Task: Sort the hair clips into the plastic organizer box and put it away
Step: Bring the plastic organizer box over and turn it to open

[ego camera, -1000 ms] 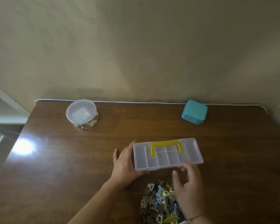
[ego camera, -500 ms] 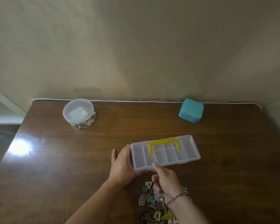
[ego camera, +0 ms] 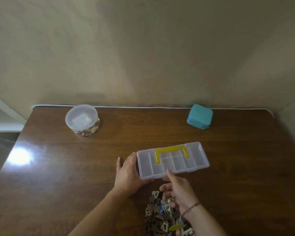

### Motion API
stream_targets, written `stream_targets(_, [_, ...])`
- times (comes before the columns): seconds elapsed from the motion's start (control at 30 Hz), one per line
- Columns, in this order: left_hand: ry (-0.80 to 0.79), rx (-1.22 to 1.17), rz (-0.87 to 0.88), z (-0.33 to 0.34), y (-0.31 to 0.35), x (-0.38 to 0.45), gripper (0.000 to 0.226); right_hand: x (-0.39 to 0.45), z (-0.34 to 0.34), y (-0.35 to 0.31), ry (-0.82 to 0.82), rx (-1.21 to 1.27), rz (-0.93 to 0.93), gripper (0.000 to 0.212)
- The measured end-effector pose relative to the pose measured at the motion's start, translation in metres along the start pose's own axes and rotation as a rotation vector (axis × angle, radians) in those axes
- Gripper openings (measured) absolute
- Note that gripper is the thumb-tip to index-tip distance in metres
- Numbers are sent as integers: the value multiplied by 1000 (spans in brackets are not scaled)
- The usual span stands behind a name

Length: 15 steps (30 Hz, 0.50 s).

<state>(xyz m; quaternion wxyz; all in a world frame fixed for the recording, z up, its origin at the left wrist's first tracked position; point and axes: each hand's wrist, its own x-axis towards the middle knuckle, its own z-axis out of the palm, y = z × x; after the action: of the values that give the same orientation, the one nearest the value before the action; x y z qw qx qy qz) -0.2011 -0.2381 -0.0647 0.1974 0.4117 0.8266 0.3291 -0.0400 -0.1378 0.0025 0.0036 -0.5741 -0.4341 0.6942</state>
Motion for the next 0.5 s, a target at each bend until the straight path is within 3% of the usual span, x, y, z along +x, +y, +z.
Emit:
stream_targets(0.13, [-12,-11,-10,-1,0,0,99,9,-49,-2,112,169,-52,49])
stream_targets(0.5, [-34,9,-22,0,-2,1,100,0,-70,-12,97,81,-79,50])
